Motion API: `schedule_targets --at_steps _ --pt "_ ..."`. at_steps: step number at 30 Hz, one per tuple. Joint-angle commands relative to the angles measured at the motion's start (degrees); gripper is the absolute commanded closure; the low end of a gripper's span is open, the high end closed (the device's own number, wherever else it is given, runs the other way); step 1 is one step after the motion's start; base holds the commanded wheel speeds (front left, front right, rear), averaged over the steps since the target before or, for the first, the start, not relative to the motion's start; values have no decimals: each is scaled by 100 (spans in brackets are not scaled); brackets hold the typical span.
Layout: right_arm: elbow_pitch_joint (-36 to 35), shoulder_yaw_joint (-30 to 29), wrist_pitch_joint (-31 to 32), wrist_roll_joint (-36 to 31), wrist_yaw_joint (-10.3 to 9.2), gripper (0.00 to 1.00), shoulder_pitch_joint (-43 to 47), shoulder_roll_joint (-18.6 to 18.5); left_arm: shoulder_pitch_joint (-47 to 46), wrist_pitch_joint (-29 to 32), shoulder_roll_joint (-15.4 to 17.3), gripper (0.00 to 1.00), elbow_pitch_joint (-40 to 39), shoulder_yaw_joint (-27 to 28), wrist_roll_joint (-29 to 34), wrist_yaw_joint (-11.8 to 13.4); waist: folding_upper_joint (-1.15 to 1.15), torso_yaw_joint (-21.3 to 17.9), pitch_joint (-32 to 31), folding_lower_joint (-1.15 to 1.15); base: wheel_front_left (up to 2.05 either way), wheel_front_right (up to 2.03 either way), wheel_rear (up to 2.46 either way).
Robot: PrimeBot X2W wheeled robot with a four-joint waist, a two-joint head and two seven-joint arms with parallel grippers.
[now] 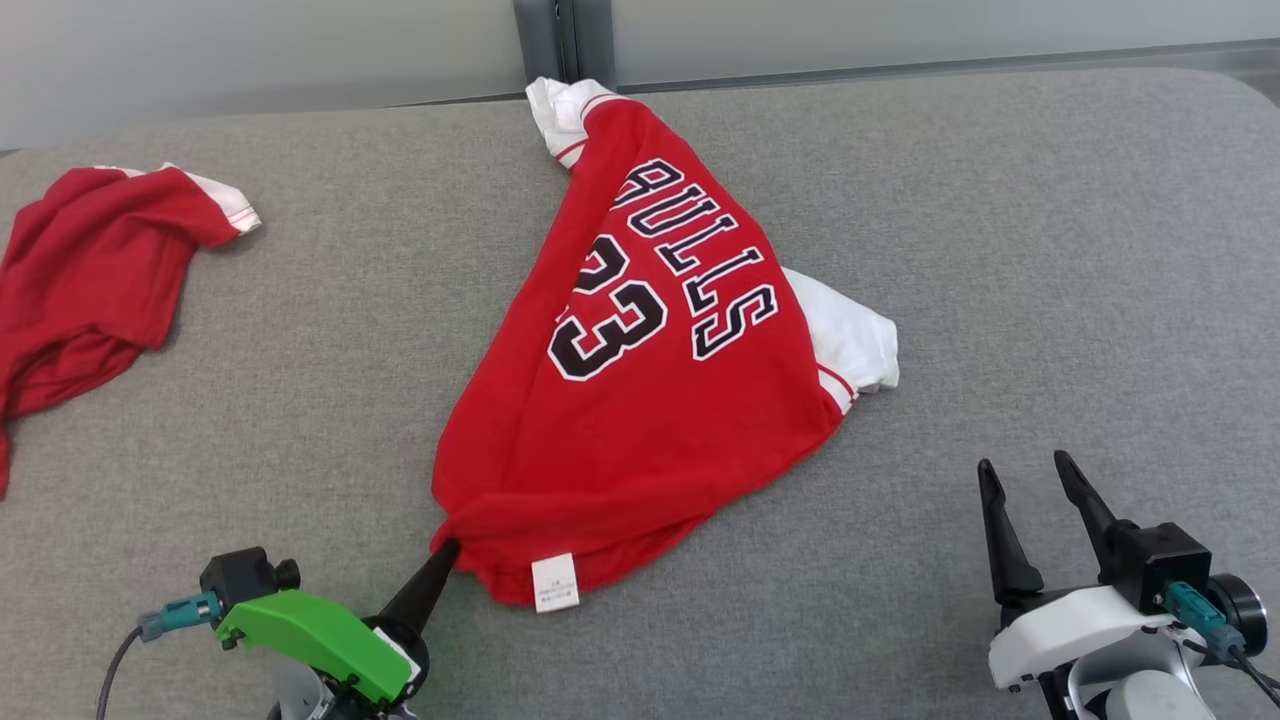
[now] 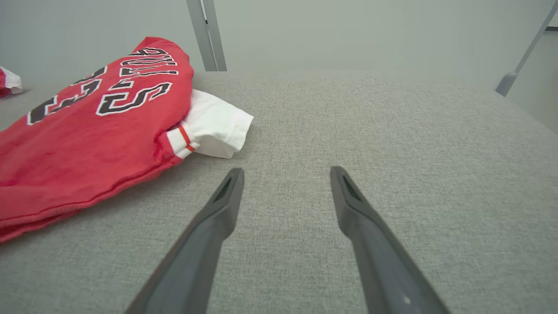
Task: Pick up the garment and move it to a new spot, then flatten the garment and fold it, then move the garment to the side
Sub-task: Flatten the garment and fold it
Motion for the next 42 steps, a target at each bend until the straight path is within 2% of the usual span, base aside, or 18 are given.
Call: schedule_targets --at_steps 1,2,3,4,7,12,19,23,31,32,33,34,39,42 --pt "-6 -25 0 -37 -2 0 -4 -27 -124 -94 -25 85 212 29 93 -31 0 -21 23 0 0 0 0" --pt "-1 -33 0 -37 -2 0 24 -19 -160 -208 -29 56 387 53 159 -39 0 -29 21 0 0 0 0" --pt "9 -38 0 -37 -2 0 44 -10 -168 -290 -36 22 521 61 204 -46 0 -38 11 0 0 0 0" --pt "21 -46 0 -29 -2 0 66 3 -155 -422 -41 3 642 76 259 -59 0 -54 -10 0 0 0 0" --pt "41 -73 0 -1 -2 0 130 37 41 -713 -55 0 745 131 349 -71 0 -86 -75 0 0 0 0" --pt "46 -100 0 15 -2 0 240 97 522 -1008 -18 0 277 123 454 -84 0 -87 -203 0 0 0 0" --pt "46 -78 0 32 -2 0 229 144 897 -988 -69 0 -550 -152 705 289 0 -36 -252 0 0 0 0" --pt "51 -18 0 25 -2 0 122 155 682 -920 -43 0 -440 -378 1069 581 0 -62 -192 0 0 0 0" --pt "25 -52 0 21 -2 0 79 151 363 -989 -121 0 -4 -382 1196 629 0 -238 -64 0 0 0 0" --pt "34 -72 0 22 -2 0 97 152 338 -1021 -111 34 73 -372 1228 644 0 -259 -51 0 0 0 0" --pt "36 -76 0 23 -2 0 109 153 311 -1053 -94 56 123 -378 1271 614 0 -270 -44 0 0 0 0" --pt "35 -86 0 19 -2 0 123 157 292 -1073 -104 100 168 -379 1251 566 0 -281 -37 0 0 0 0" --pt "66 -136 0 14 -3 0 203 166 351 -830 -48 100 28 -505 1069 182 0 -251 -99 0 0 0 0" --pt "71 -144 0 17 -2 0 223 175 444 -675 157 100 -430 -404 780 -1 0 -191 -186 0 0 0 0"
